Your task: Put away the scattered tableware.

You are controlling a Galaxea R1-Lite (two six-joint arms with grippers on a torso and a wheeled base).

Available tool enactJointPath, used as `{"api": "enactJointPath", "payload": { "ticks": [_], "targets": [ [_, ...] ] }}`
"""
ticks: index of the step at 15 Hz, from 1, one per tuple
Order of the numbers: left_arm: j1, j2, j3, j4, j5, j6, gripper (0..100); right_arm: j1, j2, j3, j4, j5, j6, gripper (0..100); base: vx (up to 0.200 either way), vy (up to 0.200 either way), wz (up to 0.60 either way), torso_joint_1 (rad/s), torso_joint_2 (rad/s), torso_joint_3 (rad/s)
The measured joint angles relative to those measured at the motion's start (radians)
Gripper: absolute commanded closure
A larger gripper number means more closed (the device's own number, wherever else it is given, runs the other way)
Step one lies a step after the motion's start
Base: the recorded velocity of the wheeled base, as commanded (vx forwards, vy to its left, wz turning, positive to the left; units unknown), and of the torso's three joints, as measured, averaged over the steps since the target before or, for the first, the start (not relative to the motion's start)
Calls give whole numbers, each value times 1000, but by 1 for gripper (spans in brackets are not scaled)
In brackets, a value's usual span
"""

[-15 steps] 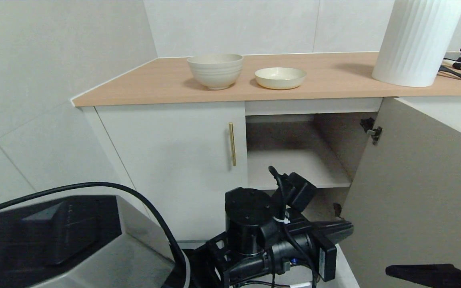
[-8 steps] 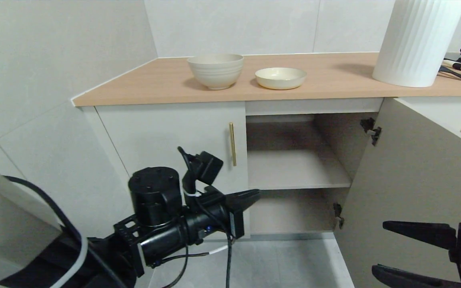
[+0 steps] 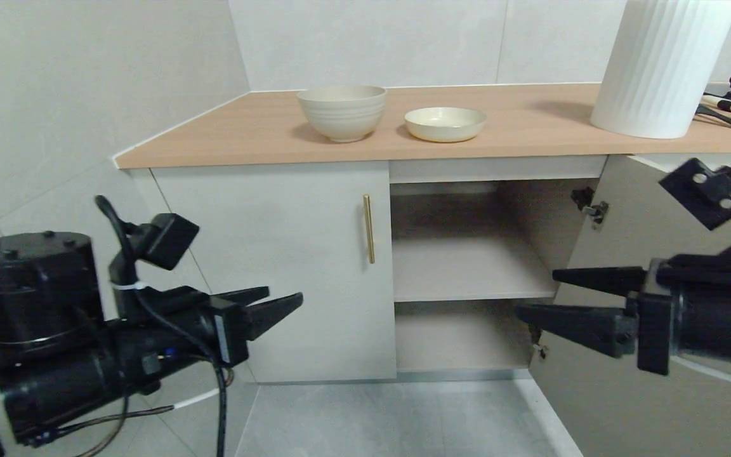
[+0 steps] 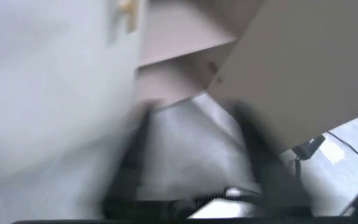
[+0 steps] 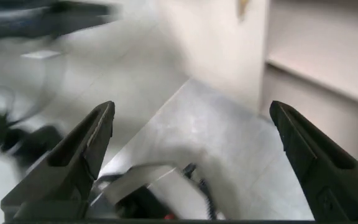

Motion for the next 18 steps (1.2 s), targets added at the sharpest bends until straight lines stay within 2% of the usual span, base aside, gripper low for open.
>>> {"api": "enactJointPath", "payload": {
  "ticks": [1, 2, 5, 7, 13, 18],
  "targets": [
    [33, -66, -29, 85, 0, -2, 0, -8, 48, -56, 9, -22, -4, 0, 0, 0, 0, 0, 0, 0],
    [57, -111, -57, 122, 0, -2, 0, -15, 91, -104, 25, -59, -6, 0, 0, 0, 0, 0, 0, 0],
    [95, -178, -96, 136, -2, -3, 0, -32, 166, -154, 35, -110, -4, 0, 0, 0, 0, 0, 0, 0],
    [113, -192, -112, 136, -26, -3, 0, -41, 186, -159, 35, -125, -2, 0, 0, 0, 0, 0, 0, 0],
    [124, -201, -124, 131, -37, -2, 0, -45, 204, -161, 41, -165, 5, 0, 0, 0, 0, 0, 0, 0],
    [126, -206, -131, 135, -38, 0, 0, -43, 187, -135, 49, -166, 8, 0, 200, 0, 0, 1, 1, 3]
  ]
}}
